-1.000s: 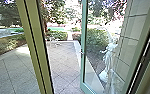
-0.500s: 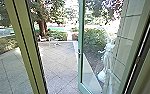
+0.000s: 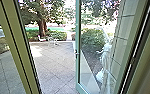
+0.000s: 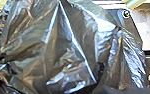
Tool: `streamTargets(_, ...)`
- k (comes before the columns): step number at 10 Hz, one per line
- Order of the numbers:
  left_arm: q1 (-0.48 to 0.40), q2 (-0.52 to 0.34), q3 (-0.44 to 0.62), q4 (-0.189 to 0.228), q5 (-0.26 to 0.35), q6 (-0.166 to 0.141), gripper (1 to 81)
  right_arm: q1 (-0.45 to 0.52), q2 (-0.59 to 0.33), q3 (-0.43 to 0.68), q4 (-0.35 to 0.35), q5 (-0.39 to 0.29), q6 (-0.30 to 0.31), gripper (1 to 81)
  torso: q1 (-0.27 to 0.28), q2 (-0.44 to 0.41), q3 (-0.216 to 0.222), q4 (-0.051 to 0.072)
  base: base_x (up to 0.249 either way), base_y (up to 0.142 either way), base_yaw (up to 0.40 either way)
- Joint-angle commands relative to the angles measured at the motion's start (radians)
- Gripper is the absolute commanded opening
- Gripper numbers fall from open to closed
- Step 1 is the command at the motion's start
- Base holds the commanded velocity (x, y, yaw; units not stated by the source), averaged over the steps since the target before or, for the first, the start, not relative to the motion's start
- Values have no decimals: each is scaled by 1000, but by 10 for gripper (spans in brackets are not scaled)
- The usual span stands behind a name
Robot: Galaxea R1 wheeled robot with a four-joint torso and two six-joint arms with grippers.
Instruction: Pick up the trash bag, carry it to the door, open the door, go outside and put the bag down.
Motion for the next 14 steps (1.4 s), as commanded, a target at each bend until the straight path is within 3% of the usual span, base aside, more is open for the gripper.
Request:
streamTargets(1, -42, -4, 6, 15, 49, 5, 10, 36, 13, 5, -5, -56, -2, 811, 0, 0, 0, 0, 0, -101, 0)
streamTargets(14, -44, -5, 6, 16, 49, 5, 10, 39, 18, 5, -8, -56, -2, 811, 0, 0, 0, 0, 0, -81, 0)
